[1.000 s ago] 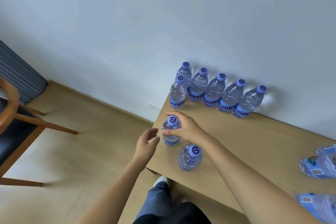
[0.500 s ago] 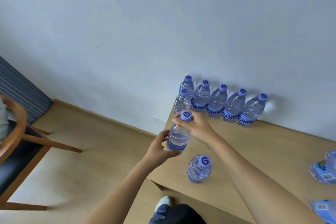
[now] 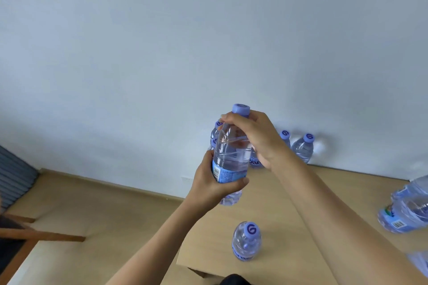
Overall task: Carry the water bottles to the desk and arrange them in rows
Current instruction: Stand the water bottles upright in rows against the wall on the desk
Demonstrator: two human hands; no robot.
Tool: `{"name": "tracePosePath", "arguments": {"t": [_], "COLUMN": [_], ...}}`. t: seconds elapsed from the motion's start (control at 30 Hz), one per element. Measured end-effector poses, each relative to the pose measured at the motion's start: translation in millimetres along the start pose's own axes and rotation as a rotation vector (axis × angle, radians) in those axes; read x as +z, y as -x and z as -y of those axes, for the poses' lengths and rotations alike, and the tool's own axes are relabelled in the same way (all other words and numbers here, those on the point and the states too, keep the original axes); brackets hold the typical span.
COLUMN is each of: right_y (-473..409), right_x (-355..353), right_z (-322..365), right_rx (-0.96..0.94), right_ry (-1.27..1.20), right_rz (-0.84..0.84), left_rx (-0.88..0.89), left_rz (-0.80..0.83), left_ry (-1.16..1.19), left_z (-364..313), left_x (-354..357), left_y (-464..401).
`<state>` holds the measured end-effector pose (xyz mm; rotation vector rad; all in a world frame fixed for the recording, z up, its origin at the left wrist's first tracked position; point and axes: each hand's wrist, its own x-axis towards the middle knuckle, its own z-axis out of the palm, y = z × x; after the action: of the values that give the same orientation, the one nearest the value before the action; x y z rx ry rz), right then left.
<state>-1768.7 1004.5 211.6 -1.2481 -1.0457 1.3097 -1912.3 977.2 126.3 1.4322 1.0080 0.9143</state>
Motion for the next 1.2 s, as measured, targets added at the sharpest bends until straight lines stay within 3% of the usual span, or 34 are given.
{"name": "tracePosePath", "arguments": {"t": [0.27,0.57,0.7,0.87,1.03,1.2], "right_y": [18,22,24,29,30,30], "right_x": [-4,-36,-38,-35,-28,-35], "right_z": [12,18,20,21,17,24], "right_rx": [-0.106,-0.039,-0.074,-0.11,-0.134,-0.129], "right_ry": [-0.077,-0.29,-0.293,-0.137,-0.142,-0.162], "right_rz": [-0.188,-0.062,-0.034,-0.18,-0.299,-0.184], "left_rx": [0.012,-0.028,-0.003,0.002,0.048,0.048], "left_rz": [-0.036,0.318,0.268,0.16,0.127,0.199], "left_ry": [-0.093,0.057,0.084,0.082,0.053,0.081], "left_z": [-18,-37,-40,-40,-42,-44], "left_x": [24,19,22,29,35,31], "left_y": [4,8,10,12,14,14]}}
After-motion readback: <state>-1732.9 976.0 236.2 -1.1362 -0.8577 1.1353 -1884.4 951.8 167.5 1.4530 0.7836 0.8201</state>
